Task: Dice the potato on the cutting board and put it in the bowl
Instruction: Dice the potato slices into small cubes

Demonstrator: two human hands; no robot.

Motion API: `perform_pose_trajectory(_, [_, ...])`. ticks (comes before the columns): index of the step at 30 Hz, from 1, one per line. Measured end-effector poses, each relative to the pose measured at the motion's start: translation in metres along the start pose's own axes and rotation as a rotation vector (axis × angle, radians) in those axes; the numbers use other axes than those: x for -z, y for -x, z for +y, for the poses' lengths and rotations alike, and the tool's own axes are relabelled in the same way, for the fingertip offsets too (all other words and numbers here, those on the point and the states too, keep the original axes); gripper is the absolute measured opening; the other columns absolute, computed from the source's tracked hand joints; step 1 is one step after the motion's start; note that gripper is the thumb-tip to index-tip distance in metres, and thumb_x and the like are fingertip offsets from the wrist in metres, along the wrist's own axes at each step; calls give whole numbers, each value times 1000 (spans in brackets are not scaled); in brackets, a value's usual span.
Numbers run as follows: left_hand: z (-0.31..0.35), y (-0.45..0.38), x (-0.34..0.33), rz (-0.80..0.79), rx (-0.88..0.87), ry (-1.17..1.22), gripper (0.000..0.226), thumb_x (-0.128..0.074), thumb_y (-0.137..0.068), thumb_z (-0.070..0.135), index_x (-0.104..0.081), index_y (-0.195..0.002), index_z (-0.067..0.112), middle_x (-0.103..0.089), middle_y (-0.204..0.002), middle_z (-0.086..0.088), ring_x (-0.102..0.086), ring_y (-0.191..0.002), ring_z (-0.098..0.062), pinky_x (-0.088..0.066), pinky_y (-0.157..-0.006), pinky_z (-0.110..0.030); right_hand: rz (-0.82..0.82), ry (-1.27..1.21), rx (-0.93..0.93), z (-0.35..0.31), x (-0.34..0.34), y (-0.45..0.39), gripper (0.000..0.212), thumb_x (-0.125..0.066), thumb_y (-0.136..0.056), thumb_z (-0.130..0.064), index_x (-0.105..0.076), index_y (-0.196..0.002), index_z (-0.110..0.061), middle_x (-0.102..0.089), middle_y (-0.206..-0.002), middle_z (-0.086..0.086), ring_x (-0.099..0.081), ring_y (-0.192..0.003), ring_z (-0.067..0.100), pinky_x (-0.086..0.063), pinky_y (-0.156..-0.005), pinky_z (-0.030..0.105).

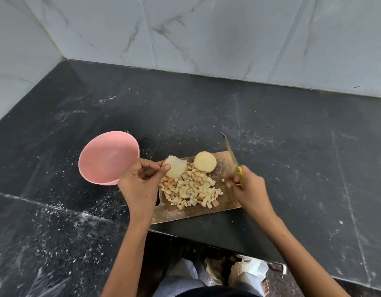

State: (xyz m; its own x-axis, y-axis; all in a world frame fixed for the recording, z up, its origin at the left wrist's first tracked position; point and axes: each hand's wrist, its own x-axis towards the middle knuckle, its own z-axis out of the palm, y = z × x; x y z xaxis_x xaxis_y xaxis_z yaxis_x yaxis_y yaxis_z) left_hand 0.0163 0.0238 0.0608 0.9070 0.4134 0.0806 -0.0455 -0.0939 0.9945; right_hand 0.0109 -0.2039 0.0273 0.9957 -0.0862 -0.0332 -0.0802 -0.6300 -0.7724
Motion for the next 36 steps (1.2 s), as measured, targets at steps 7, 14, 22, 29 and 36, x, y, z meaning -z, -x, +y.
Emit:
perform_pose_trajectory(7, [-7,8,0,-11,5,24,18,-79,-71,-4,-65,-75,7,-75,-86,-10,-72,-86,-24,-57,-74,-36,-215,50,-136,2,-11,10,56,-83,-62,5,-34,-71,-21,-63,-84,4,-65,-70,10,-54,-60,19])
perform_pose_trajectory(14, [-2,11,6,42,-1,33,20,-78,-71,-6,-64,-74,7,-75,-82,-3,-73,-85,-19,-56,-72,-23,-157,50,-62,-10,-34,6,49,-80,-67,0,-38,-75,-24,-61,-77,-8,-65,-70,8,-57,-67,36])
perform_pose_trajectory(22, [1,9,14,114,8,34,21,-77,-72,-8,-63,-73,7,-74,-82,4,-72,-83,-13,-56,-71,-20,56,121,-62,4,-14,0,42,-64,-84,0,-32,-71,-25,-64,-86,0,-62,-81,17,-49,-68,32])
perform_pose_trajectory(29, [2,11,16,109,-7,33,23,-78,-72,-8,-63,-72,10,-74,-77,7,-73,-83,-13,-55,-71,-19,36,11,76,-21,-36,-3,20,-60,-88,0,-53,-85,-19,-70,-86,-2,-64,-79,8,-52,-70,22])
perform_pose_trajectory(36, [-3,14,13,75,8,47,21,-78,-71,-8,-63,-72,7,-74,-81,-2,-73,-84,-17,-56,-72,-22,120,-37,-21,-11,0,3,47,-74,-75,2,-41,-69,-31,-70,-78,-3,-66,-77,11,-51,-69,23])
